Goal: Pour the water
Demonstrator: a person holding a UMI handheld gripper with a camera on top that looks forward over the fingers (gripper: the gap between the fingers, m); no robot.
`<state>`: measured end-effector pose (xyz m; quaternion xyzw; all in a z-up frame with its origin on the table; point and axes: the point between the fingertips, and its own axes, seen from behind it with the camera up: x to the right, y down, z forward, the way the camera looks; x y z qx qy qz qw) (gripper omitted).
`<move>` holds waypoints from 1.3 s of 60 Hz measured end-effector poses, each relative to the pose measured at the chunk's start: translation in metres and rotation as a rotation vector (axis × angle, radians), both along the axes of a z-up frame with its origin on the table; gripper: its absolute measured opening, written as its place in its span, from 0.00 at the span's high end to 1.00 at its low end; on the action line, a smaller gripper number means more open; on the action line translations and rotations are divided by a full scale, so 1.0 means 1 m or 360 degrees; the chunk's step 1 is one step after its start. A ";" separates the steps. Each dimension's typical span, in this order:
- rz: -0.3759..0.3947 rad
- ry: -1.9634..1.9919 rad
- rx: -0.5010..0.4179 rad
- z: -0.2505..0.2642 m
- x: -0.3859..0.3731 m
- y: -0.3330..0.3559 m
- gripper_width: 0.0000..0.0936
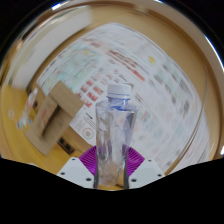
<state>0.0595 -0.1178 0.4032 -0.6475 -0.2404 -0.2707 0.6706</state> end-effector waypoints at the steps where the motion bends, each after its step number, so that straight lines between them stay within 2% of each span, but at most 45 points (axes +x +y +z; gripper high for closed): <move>1: 0.0010 0.0108 -0.0018 -0.002 0.001 0.001 0.65; 8: 0.0058 0.0657 -0.0162 -0.049 0.001 0.000 0.65; 16: 0.0087 0.0872 -0.0352 -0.127 0.023 0.003 0.65; 29: 0.0054 0.0991 -0.0565 -0.241 0.019 0.007 0.65; 44: -0.0035 0.1016 -0.0737 -0.324 0.031 -0.003 0.64; 45: -0.0005 0.1037 -0.0648 -0.317 0.031 0.000 0.64; 54: -0.0001 0.1032 -0.0599 -0.319 0.033 -0.006 0.60; 63: -0.0040 0.1083 -0.0641 -0.321 0.035 -0.004 0.46; 67: -0.0089 0.1099 -0.0734 -0.331 0.035 -0.011 0.37; 71: -0.0126 0.1107 -0.0807 -0.336 0.034 -0.023 0.07; 74: -0.0173 0.1089 -0.0828 -0.332 0.035 -0.034 0.12; 78: -0.0216 0.1063 -0.0830 -0.318 0.035 -0.053 0.08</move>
